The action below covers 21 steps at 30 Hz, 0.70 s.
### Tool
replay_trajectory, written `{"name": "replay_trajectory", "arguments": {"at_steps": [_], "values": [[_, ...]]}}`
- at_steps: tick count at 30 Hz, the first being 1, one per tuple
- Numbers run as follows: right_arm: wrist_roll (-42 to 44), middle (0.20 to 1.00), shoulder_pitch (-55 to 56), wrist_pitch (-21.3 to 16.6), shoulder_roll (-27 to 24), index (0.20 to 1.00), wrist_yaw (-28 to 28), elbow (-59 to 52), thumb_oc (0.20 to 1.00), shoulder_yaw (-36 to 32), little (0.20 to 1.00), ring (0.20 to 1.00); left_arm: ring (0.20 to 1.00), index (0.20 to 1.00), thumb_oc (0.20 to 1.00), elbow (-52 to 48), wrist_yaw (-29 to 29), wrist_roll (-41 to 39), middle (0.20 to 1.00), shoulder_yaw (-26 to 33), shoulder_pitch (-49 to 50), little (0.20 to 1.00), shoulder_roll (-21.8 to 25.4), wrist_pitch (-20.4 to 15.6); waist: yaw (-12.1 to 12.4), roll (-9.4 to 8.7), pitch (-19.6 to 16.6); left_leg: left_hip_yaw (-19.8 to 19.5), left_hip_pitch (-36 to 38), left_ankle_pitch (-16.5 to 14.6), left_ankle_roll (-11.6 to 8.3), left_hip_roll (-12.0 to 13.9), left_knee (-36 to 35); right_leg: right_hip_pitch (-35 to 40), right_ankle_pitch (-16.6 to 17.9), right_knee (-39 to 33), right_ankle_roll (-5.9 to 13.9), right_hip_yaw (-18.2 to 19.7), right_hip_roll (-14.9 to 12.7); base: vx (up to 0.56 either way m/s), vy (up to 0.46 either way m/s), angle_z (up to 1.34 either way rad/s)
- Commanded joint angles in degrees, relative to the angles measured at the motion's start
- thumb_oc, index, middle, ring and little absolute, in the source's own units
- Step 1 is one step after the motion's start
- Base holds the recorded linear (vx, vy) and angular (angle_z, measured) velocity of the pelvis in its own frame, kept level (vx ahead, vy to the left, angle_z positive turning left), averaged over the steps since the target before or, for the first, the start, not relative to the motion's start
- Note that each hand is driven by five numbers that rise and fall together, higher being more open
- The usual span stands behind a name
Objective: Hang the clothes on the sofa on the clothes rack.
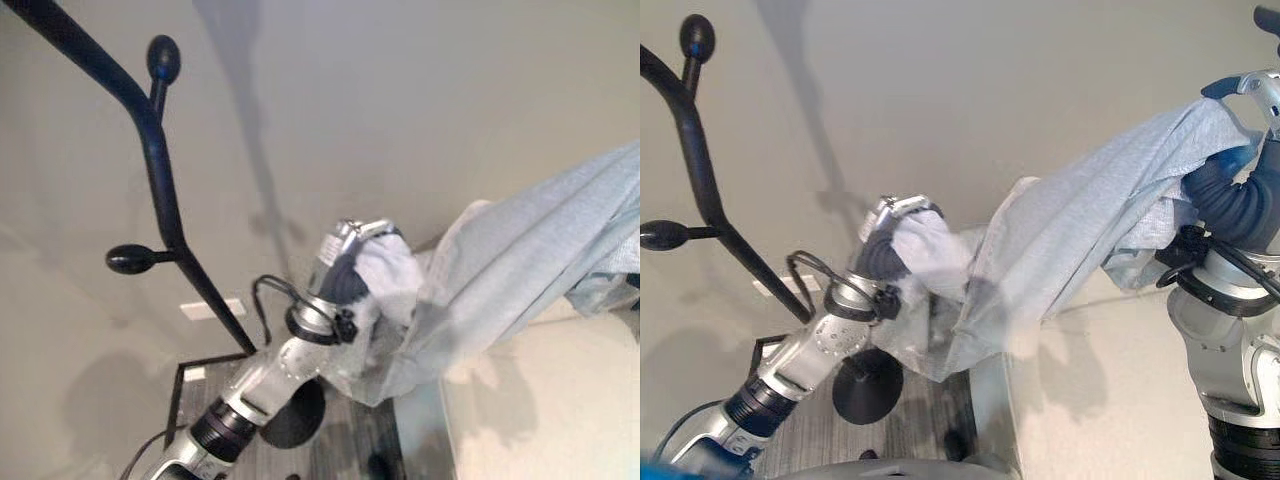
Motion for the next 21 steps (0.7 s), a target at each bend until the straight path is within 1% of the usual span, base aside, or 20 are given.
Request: {"name": "replay_trajectory", "arguments": {"at_steps": [1, 3, 4, 5, 8, 9, 10, 11, 12, 13, 15, 16, 17, 18, 19, 20, 21], "values": [[-1.2, 0.2, -1.5, 0.1, -1.1, 0.2, -1.5, -3.0, 0.2, -1.0, 0.2, 0.2, 0.2, 0.2, 0.2, -1.8, -5.8, -12.6, 0.2, -1.5, 1.2, 0.2, -0.6, -2.8, 0.3, -1.05, -3.6, -1.7, -6.8, 6.4, -5.08, 5.9, 0.3, 3.2, -7.5, 5.0, -0.73, -0.2, 3.1, -0.05, -0.033, -0.12], [-1.4, 0.2, -2.0, 0.4, -1.7, 0.2, -1.5, -3.4, 0.2, -1.1, 0.2, 0.2, 0.2, 0.2, 0.2, -3.3, -9.7, -18.5, 0.2, -2.9, 2.2, 0.2, 0.3, -2.4, 0.4, -0.75, -3.3, -1.9, -6.8, 6.6, -5.08, 6.1, 0.3, 3.2, -7.5, 5.3, -0.78, -0.2, 3.5, -0.06, -0.03, -0.05], [-1.4, 0.2, -2.0, 0.4, -1.7, 0.2, -1.5, -3.4, 0.2, -1.0, 0.2, 0.2, 0.2, 0.2, 0.2, -3.4, -9.8, -18.6, 0.2, -2.8, 2.2, 0.2, 0.4, -2.3, 0.4, -0.75, -3.3, -1.9, -6.8, 6.6, -5.09, 6.1, 0.3, 3.2, -7.5, 5.3, -0.79, -0.2, 3.5, -0.05, -0.012, -0.04], [-1.1, 0.2, -2.8, 0.6, -2.6, 0.2, -1.3, -3.2, 0.2, -1.2, 0.2, 0.2, 0.2, 0.2, 0.2, -4.4, -13.0, -22.6, 0.2, -3.6, 3.1, 0.2, 1.9, -1.8, 0.8, -0.24, -3.2, -2.1, -6.8, 6.9, -5.14, 6.2, 0.3, 3.4, -7.6, 5.4, -0.82, -0.5, 3.7, -0.04, 0.0, -0.03], [-0.5, 0.2, -4.8, 1.2, -3.9, 0.2, -0.7, -2.9, 0.2, -0.9, 0.2, 0.2, 0.2, 0.2, 0.2, -7.7, -18.2, -32.6, 0.2, -1.7, 4.5, 0.2, 5.7, -0.4, 1.3, 0.62, -3.3, -2.2, -6.6, 7.1, -5.27, 6.4, 0.3, 3.8, -7.8, 5.7, -0.84, -1.2, 3.9, -0.03, 0.007, 0.01], [-0.5, 0.2, -4.9, 1.2, -3.9, 0.2, -0.7, -2.9, 0.2, -0.8, 0.2, 0.2, 0.2, 0.2, 0.2, -7.8, -18.4, -32.8, 0.2, -1.5, 4.6, 0.2, 5.8, -0.3, 1.3, 0.61, -3.2, -2.3, -6.6, 7.1, -5.28, 6.4, 0.3, 3.8, -7.8, 5.7, -0.85, -1.2, 3.9, -0.01, 0.018, 0.09], [0.2, 0.2, -5.9, 1.0, -4.5, 0.2, 0.5, -2.5, 0.2, -0.8, 0.2, 0.2, 0.2, 0.2, 0.2, -10.8, -20.6, -36.4, 0.2, 1.2, 5.7, 0.2, 9.2, -0.8, 1.9, 1.23, -3.5, -2.4, -6.4, 7.1, -5.35, 6.5, 0.3, 4.2, -8.0, 5.8, -0.85, -1.7, 3.9, 0.0, 0.019, 0.08], [0.2, 0.2, -6.4, 0.9, -4.8, 0.2, 0.8, -2.4, 0.2, -0.3, 0.2, 0.2, 0.2, 0.2, 0.2, -11.6, -20.7, -37.8, 0.2, 3.5, 6.7, 0.2, 10.4, -0.8, 2.1, 1.24, -3.6, -2.5, -6.2, 7.0, -5.43, 6.6, 0.3, 4.4, -8.1, 5.8, -0.86, -1.8, 4.0, 0.0, 0.031, 0.05], [0.6, 0.2, -6.9, 0.7, -5.6, 0.2, 2.0, -2.4, 0.2, -0.6, 0.2, 0.2, 0.2, 0.2, 0.2, -13.0, -21.9, -40.4, 0.2, 7.1, 8.1, 0.2, 11.8, -1.0, 2.8, 1.43, -3.9, -2.8, -6.1, 7.2, -5.53, 6.4, 0.3, 4.9, -8.3, 5.9, -0.95, -2.2, 4.0, 0.0, 0.016, 0.03], [0.6, 0.2, -7.0, 0.8, -5.5, 0.2, 2.1, -2.4, 0.2, -0.5, 0.2, 0.2, 0.2, 0.2, 0.2, -13.3, -22.1, -40.7, 0.2, 7.4, 8.4, 0.2, 11.9, -0.9, 2.7, 1.43, -3.8, -2.8, -6.0, 7.2, -5.54, 6.4, 0.3, 4.9, -8.3, 5.9, -0.96, -2.2, 4.0, 0.01, 0.013, 0.08], [0.9, 0.2, -7.4, 0.5, -6.1, 0.2, 3.1, -2.2, 0.2, -1.2, 0.2, 0.2, 0.2, 0.2, 0.2, -16.2, -23.5, -43.3, 0.2, 12.5, 10.7, 0.2, 14.4, -1.3, 3.6, 1.6, -4.3, -3.2, -5.7, 7.2, -5.64, 6.3, 0.3, 5.6, -8.6, 5.8, -1.01, -2.6, 3.9, 0.02, 0.008, 0.17], [0.9, 0.2, -7.5, 0.4, -6.5, 0.2, 3.2, -2.1, 0.2, -1.6, 0.2, 0.2, 0.2, 0.2, 0.2, -16.2, -23.7, -44.9, 0.2, 14.6, 11.6, 0.2, 14.7, -1.4, 4.2, 1.56, -4.6, -3.3, -5.6, 7.3, -5.7, 6.3, 0.3, 5.8, -8.7, 5.8, -1.05, -2.9, 3.9, 0.02, 0.008, 0.07], [0.9, 0.2, -7.8, 0.4, -6.5, 0.2, 3.2, -2.1, 0.2, -1.3, 0.2, 0.2, 0.2, 0.2, 0.2, -16.6, -24.0, -45.2, 0.2, 15.2, 12.0, 0.2, 14.9, -1.2, 4.0, 1.55, -4.5, -3.3, -5.5, 7.3, -5.71, 6.3, 0.3, 5.9, -8.7, 5.8, -1.05, -2.9, 3.9, 0.0, 0.0, 0.0], [0.9, 0.2, -7.9, 0.5, -6.9, 0.2, 3.5, -1.9, 0.2, -1.6, 0.2, 0.2, 0.2, 0.2, 0.2, -16.3, -24.1, -46.4, 0.2, 16.5, 12.4, 0.2, 15.2, -1.2, 4.5, 1.52, -4.8, -3.5, -5.5, 7.3, -5.76, 6.2, 0.3, 6.2, -8.9, 5.8, -1.1, -3.1, 3.9, 0.04, 0.025, 0.08], [1.2, 0.2, -8.4, 0.7, -7.7, 0.2, 4.7, -1.6, 0.2, -2.8, 0.2, 0.2, 0.2, 0.2, 0.2, -18.5, -26.7, -50.6, 0.2, 22.6, 15.7, 0.2, 17.7, -0.9, 5.7, 1.81, -5.4, -3.9, -5.1, 7.4, -5.99, 6.0, 0.3, 7.2, -9.3, 5.7, -1.26, -3.7, 3.8, 0.07, 0.039, 0.08], [1.2, 0.2, -8.9, 0.5, -8.0, 0.2, 5.0, -1.2, 0.2, -3.3, 0.2, 0.2, 0.2, 0.2, 0.2, -18.7, -27.4, -50.7, 0.2, 25.4, 16.9, 0.2, 19.0, -1.3, 6.4, 1.95, -5.8, -4.2, -4.9, 7.4, -6.12, 5.9, 0.3, 7.8, -9.5, 5.6, -1.33, -3.9, 3.7, 0.06, 0.036, 0.16], [1.2, 0.2, -9.0, 0.5, -8.0, 0.2, 5.0, -1.2, 0.2, -3.2, 0.2, 0.2, 0.2, 0.2, 0.2, -18.8, -27.5, -50.8, 0.2, 25.6, 17.1, 0.2, 19.1, -1.4, 6.3, 1.9, -5.8, -4.2, -4.9, 7.4, -6.13, 5.9, 0.3, 7.9, -9.5, 5.6, -1.34, -3.9, 3.7, 0.04, 0.016, 0.2]]}}
